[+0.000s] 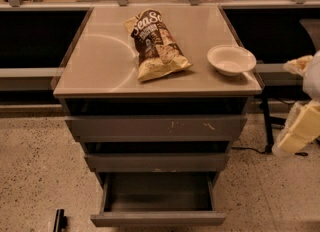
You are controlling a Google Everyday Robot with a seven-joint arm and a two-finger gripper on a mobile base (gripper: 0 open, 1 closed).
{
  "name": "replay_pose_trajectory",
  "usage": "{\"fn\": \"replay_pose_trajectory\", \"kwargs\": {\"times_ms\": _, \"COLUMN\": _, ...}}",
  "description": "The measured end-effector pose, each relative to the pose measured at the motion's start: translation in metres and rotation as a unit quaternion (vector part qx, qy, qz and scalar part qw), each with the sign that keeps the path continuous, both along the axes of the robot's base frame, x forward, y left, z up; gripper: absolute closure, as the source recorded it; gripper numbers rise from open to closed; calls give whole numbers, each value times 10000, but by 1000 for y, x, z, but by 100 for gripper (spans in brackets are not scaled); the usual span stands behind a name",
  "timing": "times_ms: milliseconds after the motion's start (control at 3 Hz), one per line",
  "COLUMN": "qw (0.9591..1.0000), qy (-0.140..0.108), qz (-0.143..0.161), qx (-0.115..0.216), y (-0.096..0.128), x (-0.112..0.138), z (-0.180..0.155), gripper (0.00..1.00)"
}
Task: Close bottom drawer
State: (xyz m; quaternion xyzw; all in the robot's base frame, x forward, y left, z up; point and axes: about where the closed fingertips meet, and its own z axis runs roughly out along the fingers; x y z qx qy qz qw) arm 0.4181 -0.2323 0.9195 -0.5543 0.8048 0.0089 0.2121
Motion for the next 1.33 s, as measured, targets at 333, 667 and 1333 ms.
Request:
{"fn": "replay_pose_trajectory", "kwargs": {"times_ms": 333, "qw": 9968, "qy": 81, "qz": -375, "qx": 700, "y": -10, "x": -15, "z": -69, "gripper": 0}}
{"fn": "replay_pose_trajectory", "kwargs": {"times_ms": 667, "qw": 9956, "qy": -64, "qz": -525, "qx": 775, "y": -12, "x": -11, "z": -73, "gripper": 19}}
{"fn": "replay_pose_trajectory", "kwargs": {"times_ms": 1333, "qw": 9957, "qy": -67, "qz": -519, "qx": 771, "y": -12, "x": -11, "z": -73, "gripper": 65}}
